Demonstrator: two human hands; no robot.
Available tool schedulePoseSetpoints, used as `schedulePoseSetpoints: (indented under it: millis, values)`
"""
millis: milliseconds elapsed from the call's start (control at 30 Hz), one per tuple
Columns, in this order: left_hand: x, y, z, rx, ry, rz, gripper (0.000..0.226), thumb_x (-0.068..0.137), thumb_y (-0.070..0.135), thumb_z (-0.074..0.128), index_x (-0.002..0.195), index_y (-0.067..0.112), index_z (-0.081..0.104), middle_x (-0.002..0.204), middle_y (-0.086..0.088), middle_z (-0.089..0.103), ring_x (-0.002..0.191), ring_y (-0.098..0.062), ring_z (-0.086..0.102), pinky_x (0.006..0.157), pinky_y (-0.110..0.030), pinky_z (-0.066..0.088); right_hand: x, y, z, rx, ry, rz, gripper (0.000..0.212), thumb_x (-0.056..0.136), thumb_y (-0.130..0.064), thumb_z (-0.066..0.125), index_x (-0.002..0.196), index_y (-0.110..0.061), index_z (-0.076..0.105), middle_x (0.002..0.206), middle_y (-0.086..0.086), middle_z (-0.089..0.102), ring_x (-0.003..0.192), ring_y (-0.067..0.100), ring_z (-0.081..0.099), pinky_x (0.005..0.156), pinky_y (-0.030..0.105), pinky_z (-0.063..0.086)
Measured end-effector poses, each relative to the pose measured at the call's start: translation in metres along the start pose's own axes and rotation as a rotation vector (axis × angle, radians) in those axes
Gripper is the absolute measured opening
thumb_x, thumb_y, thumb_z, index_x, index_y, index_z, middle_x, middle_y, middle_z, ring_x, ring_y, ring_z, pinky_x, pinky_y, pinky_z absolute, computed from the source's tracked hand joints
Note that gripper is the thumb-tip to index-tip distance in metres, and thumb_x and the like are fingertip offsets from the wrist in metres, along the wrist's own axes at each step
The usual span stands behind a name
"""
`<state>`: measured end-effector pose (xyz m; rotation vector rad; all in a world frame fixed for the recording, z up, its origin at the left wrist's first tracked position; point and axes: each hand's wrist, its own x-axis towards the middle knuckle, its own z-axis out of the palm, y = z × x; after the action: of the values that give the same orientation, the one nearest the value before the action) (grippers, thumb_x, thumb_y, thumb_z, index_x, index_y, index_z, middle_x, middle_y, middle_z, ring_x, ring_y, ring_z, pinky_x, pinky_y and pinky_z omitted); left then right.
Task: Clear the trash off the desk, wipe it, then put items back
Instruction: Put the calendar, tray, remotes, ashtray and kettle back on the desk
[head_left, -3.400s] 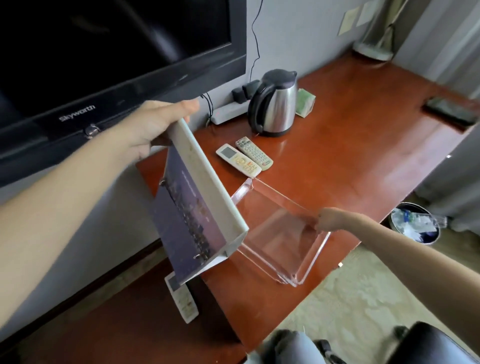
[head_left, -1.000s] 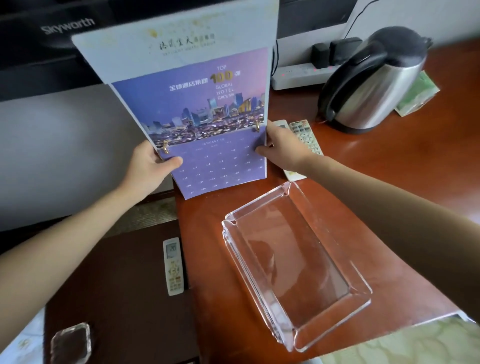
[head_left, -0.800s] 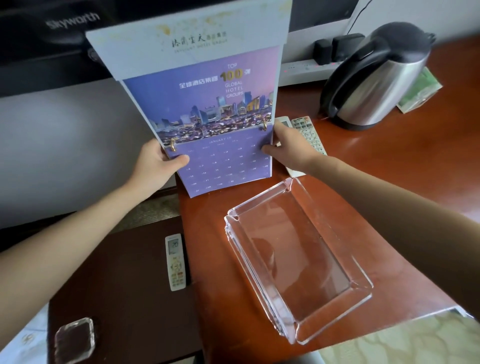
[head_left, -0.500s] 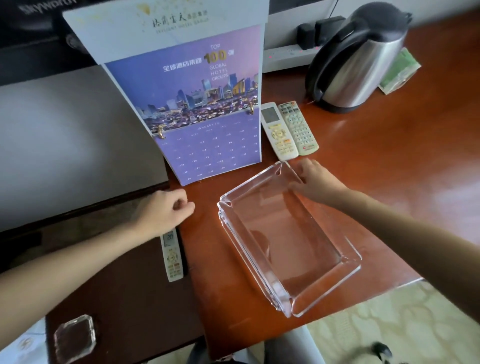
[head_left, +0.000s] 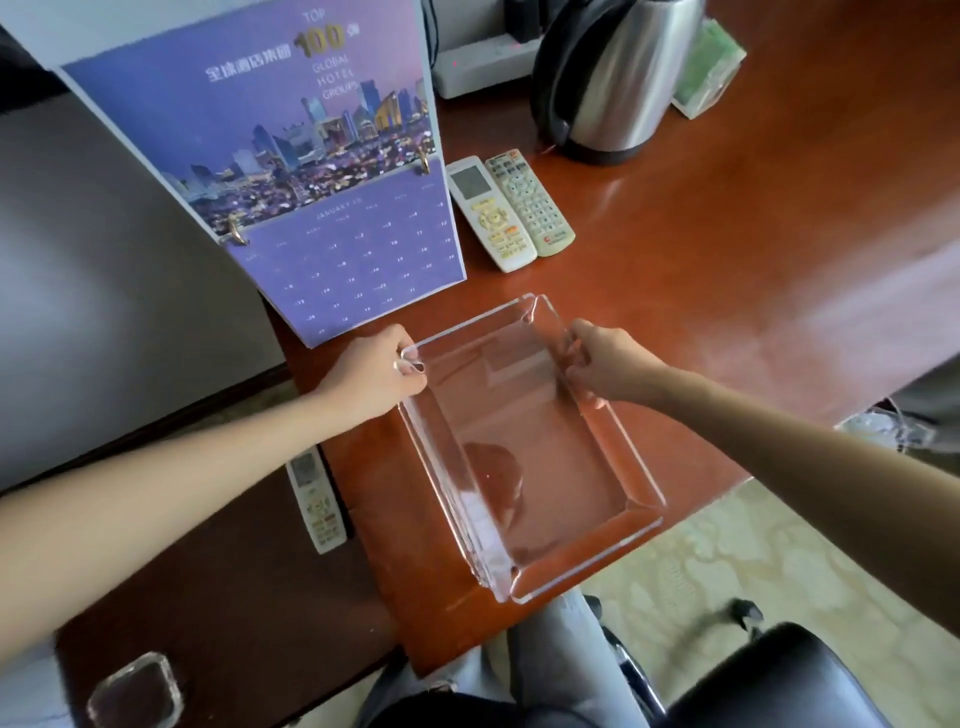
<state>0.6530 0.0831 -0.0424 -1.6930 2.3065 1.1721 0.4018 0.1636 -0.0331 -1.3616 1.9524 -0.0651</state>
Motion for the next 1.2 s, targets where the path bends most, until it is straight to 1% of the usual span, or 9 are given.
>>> schedulePoseSetpoints:
  millis: [100, 200, 300, 467, 633, 733, 933, 1067, 1200]
  values:
    - [0.012, 0.004, -0.012, 0.003, -0.031, 0.039, 0.011, 0.076, 0.010, 0.062, 0.084, 0.015, 0.057, 0.059, 0.005, 0.060, 0.045, -0.004, 0.048, 0.048, -0.018, 0.037, -0.016, 0.002, 0.009, 0.078, -0.148, 0.035, 0.026, 0.083, -0.017, 0.057, 0.106, -0.008, 0.048, 0.088, 0.019, 0.068, 0.070, 0.036, 0.067, 0.056, 0.039, 0.057]
    - [0.029, 0.019, -0.025, 0.096, -0.095, 0.148, 0.023, 0.081, 0.010, 0.065, 0.102, 0.017, 0.064, 0.082, 0.003, 0.070, 0.066, -0.004, 0.057, 0.054, -0.008, 0.035, -0.013, 0.004, 0.011, -0.028, -0.006, 0.036, 0.057, 0.078, -0.046, 0.062, 0.122, -0.014, 0.044, 0.111, 0.011, 0.061, 0.098, 0.032, 0.060, 0.081, 0.040, 0.051]
    - [0.037, 0.041, -0.019, -0.022, -0.122, 0.242, 0.030, 0.084, 0.002, 0.062, 0.112, 0.011, 0.060, 0.097, -0.005, 0.068, 0.077, -0.010, 0.059, 0.057, 0.001, 0.037, -0.001, -0.006, 0.005, -0.030, 0.146, -0.075, 0.056, 0.085, -0.037, 0.060, 0.133, -0.017, 0.039, 0.124, 0.010, 0.051, 0.112, 0.028, 0.051, 0.093, 0.037, 0.043]
    - [0.026, 0.046, -0.020, 0.047, -0.111, 0.271, 0.038, 0.080, 0.018, 0.071, 0.114, 0.014, 0.053, 0.109, -0.002, 0.058, 0.089, -0.015, 0.056, 0.064, -0.015, 0.041, 0.002, -0.019, 0.012, -0.017, 0.058, -0.153, 0.025, 0.087, -0.028, 0.059, 0.107, -0.014, 0.058, 0.099, 0.008, 0.063, 0.094, 0.026, 0.057, 0.078, 0.032, 0.045]
    - [-0.009, -0.006, -0.036, 0.276, -0.355, 0.083, 0.041, 0.074, 0.036, 0.076, 0.107, 0.022, 0.058, 0.091, 0.009, 0.064, 0.078, -0.003, 0.058, 0.065, -0.021, 0.045, 0.002, -0.025, 0.020, -0.065, 0.188, -0.130, 0.049, 0.089, -0.055, 0.037, 0.090, -0.013, 0.061, 0.084, 0.008, 0.064, 0.079, 0.031, 0.057, 0.066, 0.032, 0.045]
    - [-0.005, -0.013, -0.037, 0.219, -0.275, 0.117, 0.039, 0.078, 0.026, 0.073, 0.115, 0.022, 0.061, 0.094, 0.008, 0.067, 0.075, -0.002, 0.060, 0.062, -0.019, 0.044, 0.009, -0.026, 0.021, -0.054, 0.206, -0.086, 0.049, 0.091, -0.061, 0.035, 0.079, -0.017, 0.054, 0.073, 0.005, 0.058, 0.070, 0.028, 0.055, 0.059, 0.030, 0.041]
    - [0.020, 0.000, -0.043, 0.144, -0.125, 0.146, 0.033, 0.080, 0.024, 0.072, 0.112, 0.027, 0.065, 0.095, 0.009, 0.068, 0.082, -0.011, 0.062, 0.082, -0.035, 0.051, 0.012, -0.018, 0.009, 0.014, 0.180, 0.011, 0.038, 0.092, -0.050, 0.044, 0.091, -0.015, 0.059, 0.082, 0.004, 0.060, 0.075, 0.022, 0.057, 0.063, 0.029, 0.044]
    - [0.018, -0.003, -0.040, 0.154, -0.114, 0.148, 0.031, 0.077, 0.030, 0.074, 0.107, 0.032, 0.066, 0.093, 0.014, 0.067, 0.076, -0.002, 0.060, 0.072, -0.025, 0.049, 0.007, -0.010, 0.007, 0.084, 0.133, 0.019, 0.013, 0.086, -0.025, 0.059, 0.091, -0.013, 0.059, 0.082, 0.004, 0.061, 0.074, 0.021, 0.058, 0.058, 0.027, 0.044]
    - [0.018, -0.005, -0.036, 0.114, -0.097, 0.184, 0.031, 0.078, 0.028, 0.074, 0.108, 0.031, 0.067, 0.097, 0.011, 0.067, 0.070, -0.004, 0.061, 0.068, -0.021, 0.047, 0.008, -0.006, 0.006, 0.095, 0.203, -0.010, 0.013, 0.082, -0.020, 0.062, 0.090, -0.010, 0.061, 0.080, 0.002, 0.060, 0.074, 0.019, 0.054, 0.059, 0.026, 0.039]
